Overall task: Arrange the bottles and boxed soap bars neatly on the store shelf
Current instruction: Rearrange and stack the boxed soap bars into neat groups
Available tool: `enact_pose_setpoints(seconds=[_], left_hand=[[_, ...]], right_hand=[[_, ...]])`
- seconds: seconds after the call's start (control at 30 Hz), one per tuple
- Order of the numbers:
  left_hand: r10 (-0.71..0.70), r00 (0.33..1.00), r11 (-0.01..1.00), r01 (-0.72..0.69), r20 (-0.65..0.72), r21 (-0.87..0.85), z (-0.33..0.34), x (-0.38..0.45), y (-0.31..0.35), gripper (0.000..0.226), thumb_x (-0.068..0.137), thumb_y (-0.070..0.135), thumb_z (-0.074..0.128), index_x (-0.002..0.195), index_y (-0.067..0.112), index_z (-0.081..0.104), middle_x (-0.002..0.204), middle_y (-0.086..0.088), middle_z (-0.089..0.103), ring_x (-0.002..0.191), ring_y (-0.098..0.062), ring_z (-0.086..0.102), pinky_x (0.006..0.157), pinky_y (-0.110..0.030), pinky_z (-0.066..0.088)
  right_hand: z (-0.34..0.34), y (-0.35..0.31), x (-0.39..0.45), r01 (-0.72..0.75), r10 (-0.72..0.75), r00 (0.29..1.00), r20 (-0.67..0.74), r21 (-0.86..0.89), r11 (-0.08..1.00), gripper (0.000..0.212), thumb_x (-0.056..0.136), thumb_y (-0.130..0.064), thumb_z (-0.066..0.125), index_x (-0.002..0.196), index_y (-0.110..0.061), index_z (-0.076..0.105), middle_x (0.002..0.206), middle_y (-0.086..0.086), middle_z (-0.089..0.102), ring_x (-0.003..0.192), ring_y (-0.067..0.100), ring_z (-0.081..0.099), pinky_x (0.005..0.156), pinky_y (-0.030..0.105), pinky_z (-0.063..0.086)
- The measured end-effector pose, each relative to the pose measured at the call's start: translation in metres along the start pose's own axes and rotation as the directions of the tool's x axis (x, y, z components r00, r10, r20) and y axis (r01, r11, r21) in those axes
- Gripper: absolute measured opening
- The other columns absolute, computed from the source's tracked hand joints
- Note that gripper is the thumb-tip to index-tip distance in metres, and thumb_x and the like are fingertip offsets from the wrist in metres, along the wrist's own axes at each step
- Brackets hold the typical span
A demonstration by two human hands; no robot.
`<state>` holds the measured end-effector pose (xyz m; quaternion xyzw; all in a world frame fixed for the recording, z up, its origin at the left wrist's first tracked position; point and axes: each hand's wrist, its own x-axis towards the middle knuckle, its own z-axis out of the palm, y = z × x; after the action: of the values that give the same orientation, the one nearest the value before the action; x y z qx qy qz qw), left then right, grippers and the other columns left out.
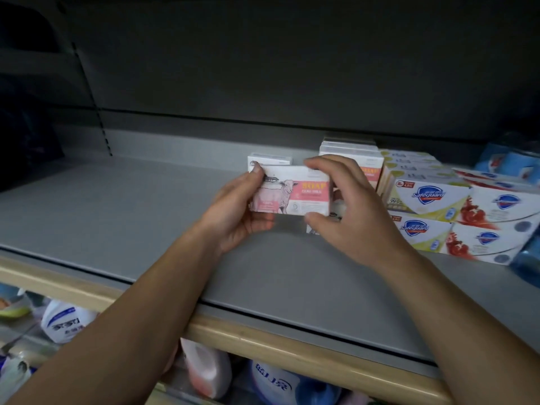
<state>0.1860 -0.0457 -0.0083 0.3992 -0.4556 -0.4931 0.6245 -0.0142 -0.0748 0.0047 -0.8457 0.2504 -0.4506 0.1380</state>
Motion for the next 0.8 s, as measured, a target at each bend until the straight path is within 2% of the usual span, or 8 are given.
enact_pose_setpoints(seconds=[0.13,0.23,0.3,0.37,0.43,0.57,0.7,0.8], left_hand=[[0.121,0.983,0.992,-0.114,0.139,-0.056,-0.004,-0.002,-0.001,0.023,0.083,0.040,0.065,0.101,0.027,0.071,0.079,-0.005,0.069,0.056,-0.015,0.065,0.052,-0.026,0.057],[0.137,0.969,0.989,-0.121,0.207,-0.086,-0.002,-0.003,-0.001,0.048,0.079,0.038,0.076,0.120,0.019,0.060,0.100,-0.010,0.069,0.076,-0.025,0.070,0.069,-0.036,0.060],[0.120,0.971,0.989,-0.098,0.207,-0.113,0.001,-0.003,-0.002,0.065,0.067,0.046,0.083,0.119,0.014,0.061,0.116,-0.018,0.064,0.094,-0.037,0.067,0.082,-0.042,0.058],[0.162,0.973,0.981,-0.142,0.164,-0.129,0.002,-0.002,-0.004,0.040,0.072,0.030,0.083,0.105,0.014,0.068,0.113,-0.019,0.065,0.101,-0.037,0.063,0.088,-0.044,0.056],[0.218,0.971,0.970,-0.206,0.094,-0.127,0.001,0.001,-0.004,0.020,0.079,0.010,0.069,0.098,0.016,0.068,0.107,-0.013,0.064,0.101,-0.030,0.058,0.093,-0.043,0.051],[0.305,0.948,0.937,-0.283,0.089,-0.205,-0.006,0.003,0.000,0.039,0.067,0.005,0.073,0.104,0.015,0.067,0.111,-0.010,0.063,0.098,-0.023,0.061,0.088,-0.035,0.051],[0.294,0.953,0.942,-0.276,0.077,-0.191,-0.005,0.003,0.000,0.039,0.070,0.001,0.071,0.106,0.014,0.066,0.109,-0.008,0.066,0.096,-0.021,0.064,0.087,-0.034,0.053],[0.252,0.963,0.953,-0.229,0.099,-0.198,-0.006,0.002,0.001,0.052,0.063,0.014,0.086,0.110,0.014,0.064,0.114,-0.010,0.064,0.100,-0.022,0.063,0.094,-0.038,0.051]], right_hand=[[-0.003,0.001,0.003,-0.070,0.076,0.990,-0.119,0.054,0.996,0.057,0.087,-0.017,0.071,0.139,-0.023,0.049,0.133,-0.008,0.051,0.117,0.006,0.054,0.100,0.024,0.043],[-0.009,0.004,0.003,-0.105,0.082,0.971,-0.223,-0.091,0.990,0.053,0.083,-0.020,0.075,0.132,-0.025,0.056,0.116,-0.018,0.058,0.102,0.006,0.052,0.089,0.023,0.042],[-0.013,0.006,0.003,-0.088,0.051,0.967,-0.248,-0.140,0.986,0.050,0.077,-0.016,0.078,0.124,-0.025,0.061,0.101,-0.029,0.054,0.087,-0.002,0.047,0.079,0.016,0.036],[-0.013,0.007,0.003,-0.027,-0.007,0.978,-0.211,-0.156,0.987,0.048,0.074,-0.006,0.078,0.117,-0.023,0.064,0.103,-0.023,0.055,0.086,-0.005,0.050,0.075,0.009,0.036],[-0.010,0.006,0.003,0.039,-0.062,0.987,-0.149,-0.155,0.987,0.047,0.074,0.000,0.074,0.115,-0.020,0.065,0.113,-0.012,0.057,0.096,-0.001,0.053,0.082,0.016,0.043],[-0.007,0.007,0.002,0.086,-0.098,0.991,-0.092,-0.129,0.988,0.046,0.076,0.000,0.071,0.118,-0.017,0.064,0.123,-0.008,0.054,0.110,0.006,0.053,0.091,0.032,0.049],[-0.006,0.008,0.002,0.072,-0.086,0.990,-0.112,-0.124,0.990,0.045,0.077,0.002,0.071,0.119,-0.014,0.066,0.123,-0.005,0.056,0.109,0.008,0.055,0.091,0.029,0.049],[-0.005,0.008,0.001,0.050,-0.064,0.989,-0.136,-0.106,0.993,0.044,0.082,-0.003,0.067,0.124,-0.015,0.064,0.122,-0.008,0.056,0.105,0.007,0.054,0.092,0.025,0.046]])
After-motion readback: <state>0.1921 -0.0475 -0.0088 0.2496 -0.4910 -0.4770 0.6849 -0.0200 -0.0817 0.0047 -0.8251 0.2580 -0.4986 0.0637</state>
